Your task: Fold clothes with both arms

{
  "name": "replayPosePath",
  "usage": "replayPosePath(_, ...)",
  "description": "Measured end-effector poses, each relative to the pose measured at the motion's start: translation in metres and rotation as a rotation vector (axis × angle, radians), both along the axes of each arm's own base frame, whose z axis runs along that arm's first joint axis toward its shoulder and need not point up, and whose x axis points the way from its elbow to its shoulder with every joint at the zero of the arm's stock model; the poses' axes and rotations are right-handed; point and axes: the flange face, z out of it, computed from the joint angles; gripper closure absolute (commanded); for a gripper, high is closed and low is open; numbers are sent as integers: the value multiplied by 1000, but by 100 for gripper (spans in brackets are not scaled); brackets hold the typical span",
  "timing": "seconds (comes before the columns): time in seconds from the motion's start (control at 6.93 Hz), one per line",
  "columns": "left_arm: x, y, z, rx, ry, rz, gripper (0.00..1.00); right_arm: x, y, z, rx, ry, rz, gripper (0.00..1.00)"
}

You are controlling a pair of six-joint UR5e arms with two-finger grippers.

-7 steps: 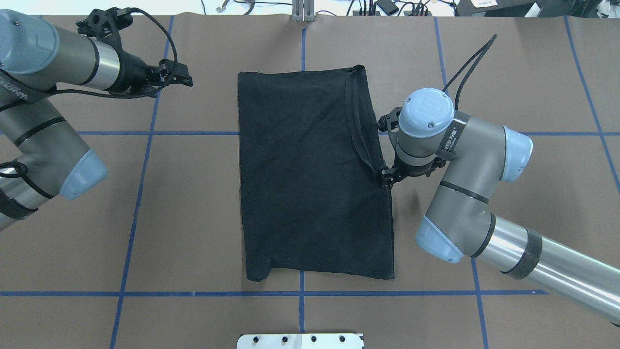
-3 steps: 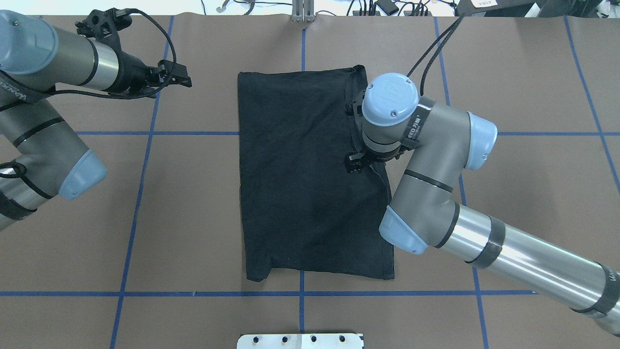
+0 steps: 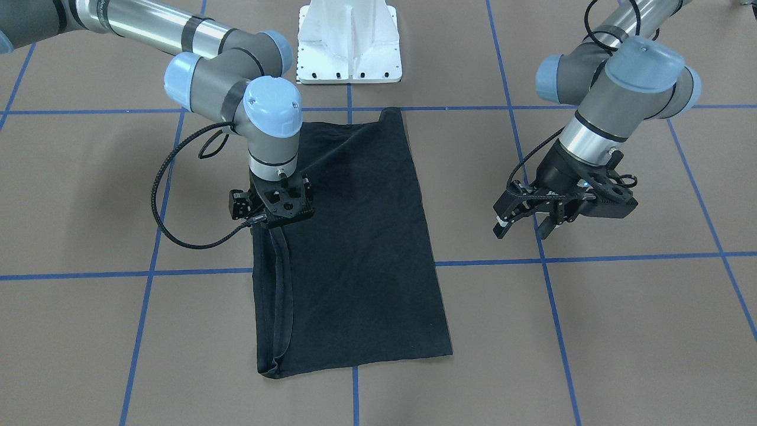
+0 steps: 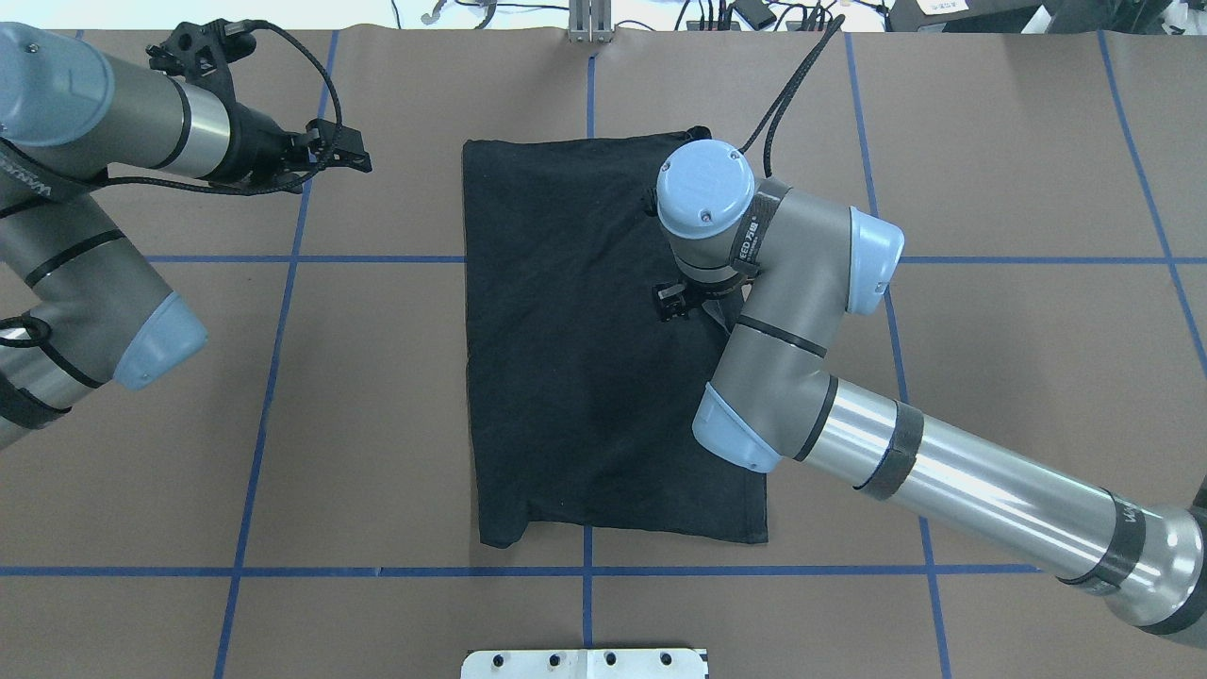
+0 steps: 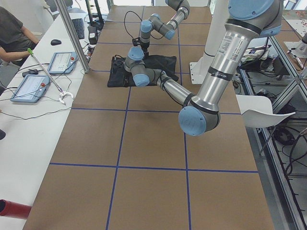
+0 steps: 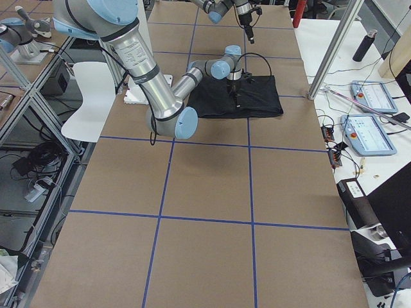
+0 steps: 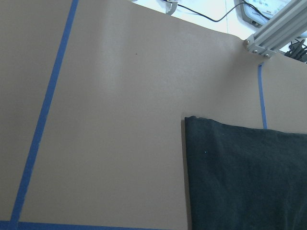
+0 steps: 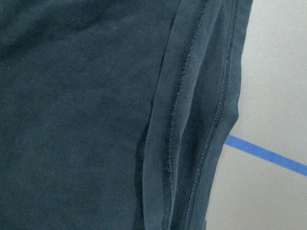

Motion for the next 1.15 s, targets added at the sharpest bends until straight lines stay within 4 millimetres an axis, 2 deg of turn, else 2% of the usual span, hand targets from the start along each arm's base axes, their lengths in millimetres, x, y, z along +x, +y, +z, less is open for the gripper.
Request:
replayPosePath(0.58, 1, -2, 2, -3, -2, 1, 0, -14, -17, 25, 17, 0, -7, 0)
replayPosePath(1.15, 2, -2, 1, -2, -2, 1, 0, 7, -39, 37, 27, 3, -20, 0)
